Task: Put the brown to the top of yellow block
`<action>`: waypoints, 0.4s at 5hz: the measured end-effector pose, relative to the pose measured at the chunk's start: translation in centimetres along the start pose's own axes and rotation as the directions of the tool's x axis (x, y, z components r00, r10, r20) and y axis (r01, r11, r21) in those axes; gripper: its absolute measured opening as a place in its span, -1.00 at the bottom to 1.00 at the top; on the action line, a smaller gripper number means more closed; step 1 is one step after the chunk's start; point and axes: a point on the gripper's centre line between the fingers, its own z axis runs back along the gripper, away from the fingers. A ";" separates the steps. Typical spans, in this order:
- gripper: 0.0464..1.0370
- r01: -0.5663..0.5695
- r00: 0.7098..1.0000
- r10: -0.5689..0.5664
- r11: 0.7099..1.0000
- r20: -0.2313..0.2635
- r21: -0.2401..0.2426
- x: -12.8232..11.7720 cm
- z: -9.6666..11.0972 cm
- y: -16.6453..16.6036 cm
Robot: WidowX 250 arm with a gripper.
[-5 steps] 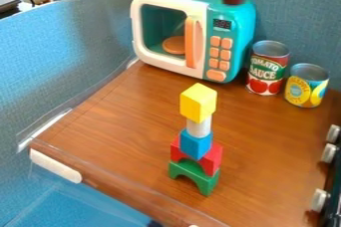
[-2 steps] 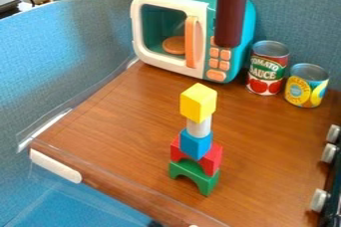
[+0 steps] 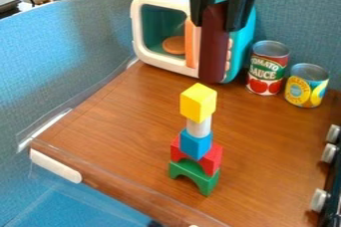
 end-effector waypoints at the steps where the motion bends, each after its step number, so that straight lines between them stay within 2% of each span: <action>1: -0.08 0.014 1.000 -0.014 1.000 0.003 0.008 0.9 -0.8 -0.3; 2: -0.09 0.011 1.000 -0.011 1.000 -0.028 0.017 1.4 -1.7 -0.1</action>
